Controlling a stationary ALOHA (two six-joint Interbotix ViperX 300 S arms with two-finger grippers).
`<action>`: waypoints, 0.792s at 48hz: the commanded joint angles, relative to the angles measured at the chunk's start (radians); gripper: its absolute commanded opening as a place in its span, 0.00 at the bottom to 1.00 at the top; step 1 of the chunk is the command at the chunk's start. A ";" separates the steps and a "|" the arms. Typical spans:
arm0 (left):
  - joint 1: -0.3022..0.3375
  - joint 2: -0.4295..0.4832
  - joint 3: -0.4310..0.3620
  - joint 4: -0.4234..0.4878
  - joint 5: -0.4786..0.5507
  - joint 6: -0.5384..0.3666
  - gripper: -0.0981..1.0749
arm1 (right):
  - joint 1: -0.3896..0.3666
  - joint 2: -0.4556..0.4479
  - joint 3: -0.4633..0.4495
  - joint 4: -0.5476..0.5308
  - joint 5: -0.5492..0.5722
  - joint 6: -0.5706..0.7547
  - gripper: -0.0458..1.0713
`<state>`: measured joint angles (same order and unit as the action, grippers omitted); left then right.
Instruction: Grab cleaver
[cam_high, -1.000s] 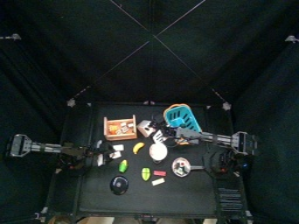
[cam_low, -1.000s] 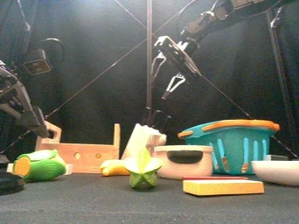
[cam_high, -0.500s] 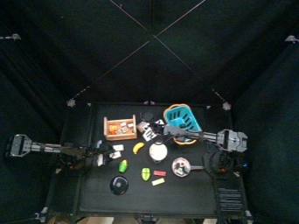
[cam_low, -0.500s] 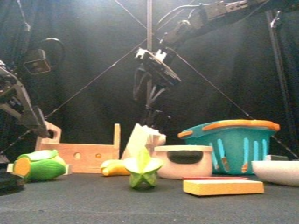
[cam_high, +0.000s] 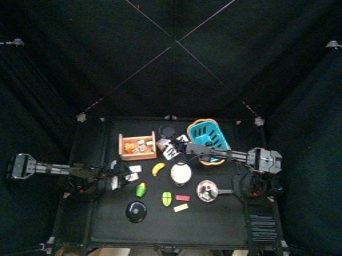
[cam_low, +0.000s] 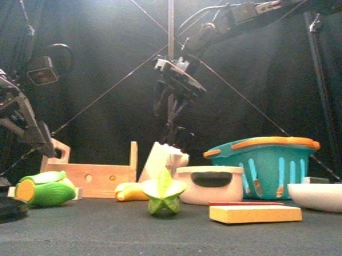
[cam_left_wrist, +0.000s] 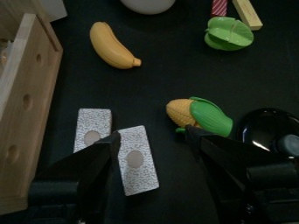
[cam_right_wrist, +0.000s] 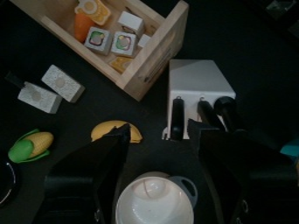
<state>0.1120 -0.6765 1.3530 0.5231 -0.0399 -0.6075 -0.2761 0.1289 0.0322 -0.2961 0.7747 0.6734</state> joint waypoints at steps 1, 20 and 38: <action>0.000 0.002 -0.011 -0.002 -0.008 0.002 0.89 | -0.005 -0.009 -0.023 -0.003 -0.002 0.002 0.83; 0.002 0.002 -0.011 -0.002 -0.006 0.002 0.89 | -0.009 0.014 0.011 -0.032 0.005 0.011 0.83; 0.000 0.002 -0.011 -0.002 -0.006 0.002 0.89 | -0.011 0.025 0.014 -0.089 0.002 0.049 0.75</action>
<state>0.1120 -0.6765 1.3545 0.5231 -0.0399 -0.6075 -0.2807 0.1733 0.0568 -0.3712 0.7823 0.7118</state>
